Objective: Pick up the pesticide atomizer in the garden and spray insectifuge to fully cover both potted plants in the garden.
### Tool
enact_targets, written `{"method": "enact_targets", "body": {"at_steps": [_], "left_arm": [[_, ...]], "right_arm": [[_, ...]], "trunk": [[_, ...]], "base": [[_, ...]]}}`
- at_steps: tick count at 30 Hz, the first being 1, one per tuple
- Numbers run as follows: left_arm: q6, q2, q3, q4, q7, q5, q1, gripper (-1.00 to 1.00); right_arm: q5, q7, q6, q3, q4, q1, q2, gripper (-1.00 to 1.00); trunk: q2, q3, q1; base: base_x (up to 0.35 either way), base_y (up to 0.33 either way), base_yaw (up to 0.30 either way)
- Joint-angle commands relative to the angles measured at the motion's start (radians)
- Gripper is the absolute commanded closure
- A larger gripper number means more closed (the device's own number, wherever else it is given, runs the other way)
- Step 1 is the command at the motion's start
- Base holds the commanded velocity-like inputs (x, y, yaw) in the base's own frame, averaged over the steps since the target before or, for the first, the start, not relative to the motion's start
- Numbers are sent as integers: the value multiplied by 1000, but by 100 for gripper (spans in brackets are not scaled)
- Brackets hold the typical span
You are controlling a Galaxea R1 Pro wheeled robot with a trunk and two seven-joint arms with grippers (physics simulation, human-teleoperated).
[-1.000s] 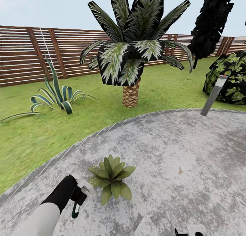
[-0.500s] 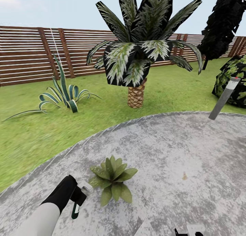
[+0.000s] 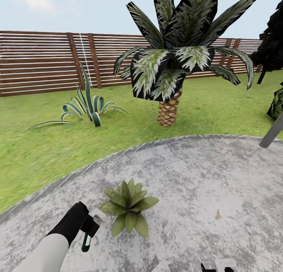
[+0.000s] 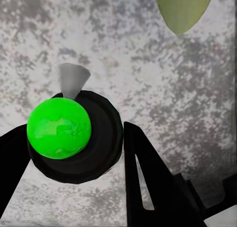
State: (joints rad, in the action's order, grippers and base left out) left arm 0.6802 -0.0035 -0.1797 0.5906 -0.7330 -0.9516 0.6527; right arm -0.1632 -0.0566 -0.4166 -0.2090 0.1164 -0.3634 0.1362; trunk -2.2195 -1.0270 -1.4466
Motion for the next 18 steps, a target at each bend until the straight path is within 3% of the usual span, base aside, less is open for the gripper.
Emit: {"method": "enact_targets", "body": {"at_steps": [1,7,11,18], "left_arm": [[3,-1,-4,0,-8,-7,1,100],[4,1,-4,-4,-7,-7,1,100],[4,6,-1,-5,11,-11,-19,100],[2,4,12,-1,20,-12,-36,100]], "right_arm": [[-9,-3,-2,-9,0,0,0,-100],[-9,-3,-2,-9,0,0,0,-100],[-10,-3,-2,-9,1,0,0,-100],[-9,-3,-2,-10,0,0,0,-100]], "trunk": [[0,-1,0],[0,-1,0],[0,-1,0],[0,-1,0]], "base": [[110,-271,277],[160,-239,256],[27,-21,22],[0,0,265]]}}
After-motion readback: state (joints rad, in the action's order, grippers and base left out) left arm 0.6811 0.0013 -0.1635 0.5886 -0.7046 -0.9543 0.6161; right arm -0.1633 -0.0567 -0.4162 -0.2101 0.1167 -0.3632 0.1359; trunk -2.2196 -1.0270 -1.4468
